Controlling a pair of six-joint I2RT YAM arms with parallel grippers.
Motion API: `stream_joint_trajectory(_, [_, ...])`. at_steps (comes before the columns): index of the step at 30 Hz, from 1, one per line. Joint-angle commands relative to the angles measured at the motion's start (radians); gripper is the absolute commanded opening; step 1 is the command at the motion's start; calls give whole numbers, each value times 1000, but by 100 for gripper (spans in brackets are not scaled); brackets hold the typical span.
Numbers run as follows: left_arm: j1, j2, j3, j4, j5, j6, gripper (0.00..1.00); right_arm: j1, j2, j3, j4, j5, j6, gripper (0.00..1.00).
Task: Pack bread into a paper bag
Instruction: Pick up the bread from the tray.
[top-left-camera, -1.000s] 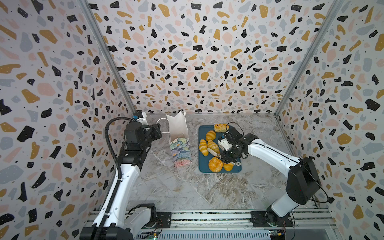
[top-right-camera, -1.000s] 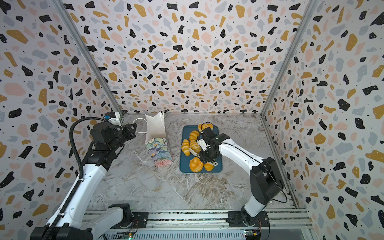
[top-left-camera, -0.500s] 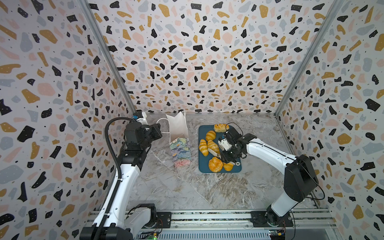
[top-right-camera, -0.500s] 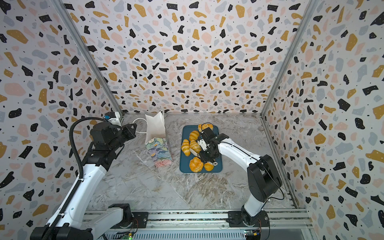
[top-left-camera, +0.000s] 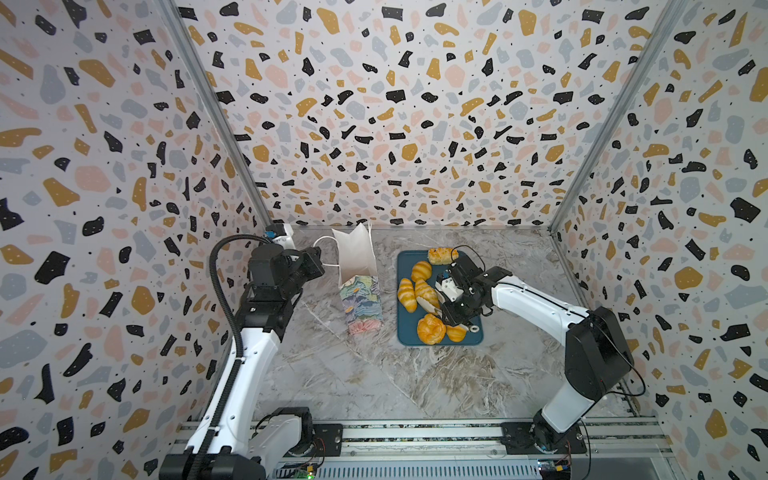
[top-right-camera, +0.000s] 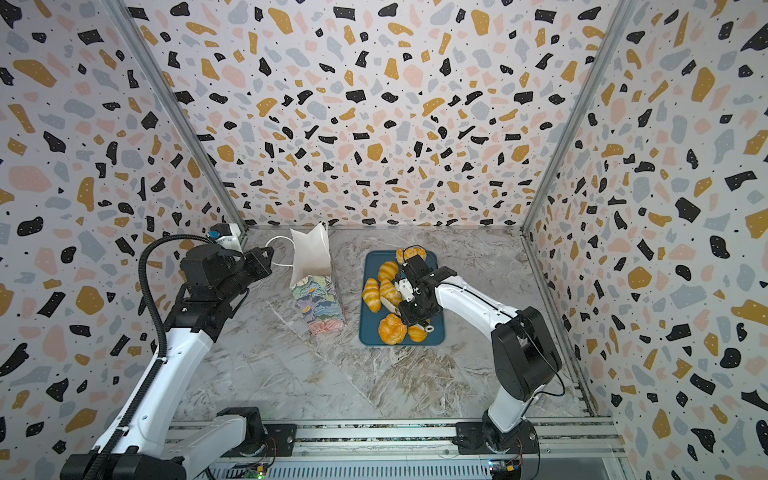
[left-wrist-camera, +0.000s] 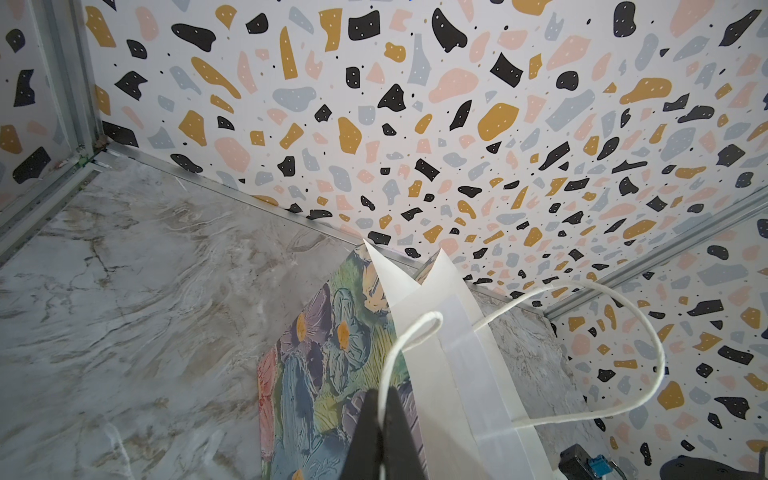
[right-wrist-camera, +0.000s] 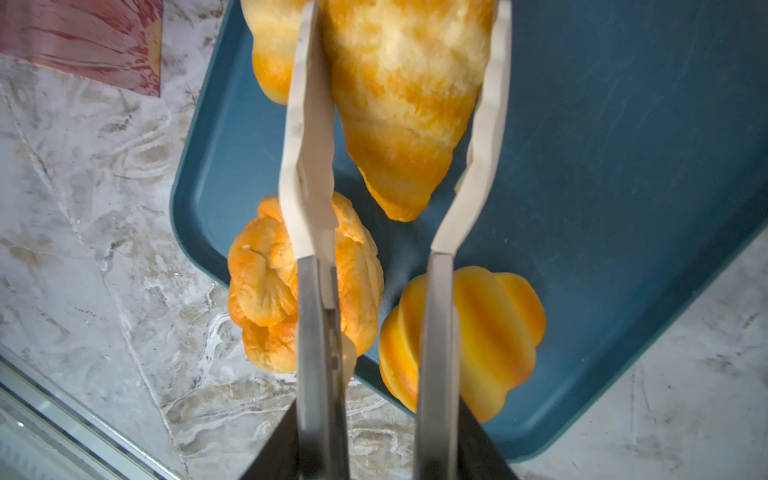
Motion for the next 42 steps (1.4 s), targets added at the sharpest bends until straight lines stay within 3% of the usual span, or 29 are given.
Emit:
stream_joint_trajectory(1, [4,-23,-8,24,13,-7,0,-5,-21,10,1,-11,0,41])
stream_joint_trajectory(19, [3,-31,-16,23,16,-13,0,-5,-139,20,-19,6,21,30])
stream_joint_trajectory(42, [4,-45,-19,-1,1,-10,0,-4,-273,67,38,-20,40,24])
